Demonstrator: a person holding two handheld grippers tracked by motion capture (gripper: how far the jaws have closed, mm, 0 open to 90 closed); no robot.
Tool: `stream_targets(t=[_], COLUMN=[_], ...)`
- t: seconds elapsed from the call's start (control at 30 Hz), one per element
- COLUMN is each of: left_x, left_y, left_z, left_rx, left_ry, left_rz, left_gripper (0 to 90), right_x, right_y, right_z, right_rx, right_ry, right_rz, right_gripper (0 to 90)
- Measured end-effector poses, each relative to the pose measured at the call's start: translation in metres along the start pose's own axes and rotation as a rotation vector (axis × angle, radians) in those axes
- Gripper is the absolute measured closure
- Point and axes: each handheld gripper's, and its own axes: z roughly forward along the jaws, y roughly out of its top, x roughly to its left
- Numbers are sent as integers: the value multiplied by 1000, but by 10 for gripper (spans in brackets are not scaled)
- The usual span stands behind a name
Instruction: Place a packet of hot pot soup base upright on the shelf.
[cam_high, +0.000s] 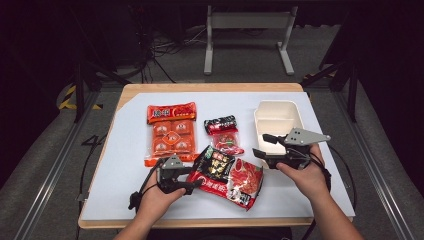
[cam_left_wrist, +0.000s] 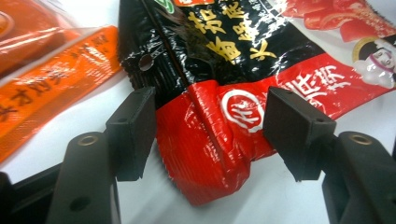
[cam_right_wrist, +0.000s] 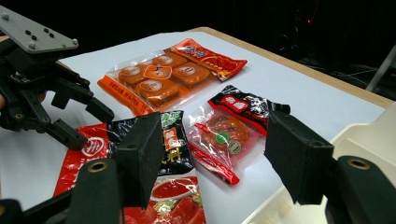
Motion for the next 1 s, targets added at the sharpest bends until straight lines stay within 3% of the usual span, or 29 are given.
stream_targets(t=[0.17,0.23,0.37,0.57,0.8,1.0], left_x=[3,3,1,-3,-10,-11], left_y=[-2,-3,-2,-2,1,3], left_z=[8,11,12,12,9,6], left_rx=[-3,-2,3,3,5,-18], left_ry=[-35,-64,-76,-36,21,20], left_rz=[-52,-59,-84,-120,-79,-114], left_gripper=[393,477,566,697,794,845], right_x=[1,1,2,4,4,5], right_y=[0,0,-1,-1,-1,0], right_z=[2,2,3,6,6,6], right_rx=[5,7,9,12,12,9], right_ry=[1,2,5,10,10,15], right_rz=[-4,-2,2,-2,-4,-5], right_gripper=[370,366,363,362,361,369])
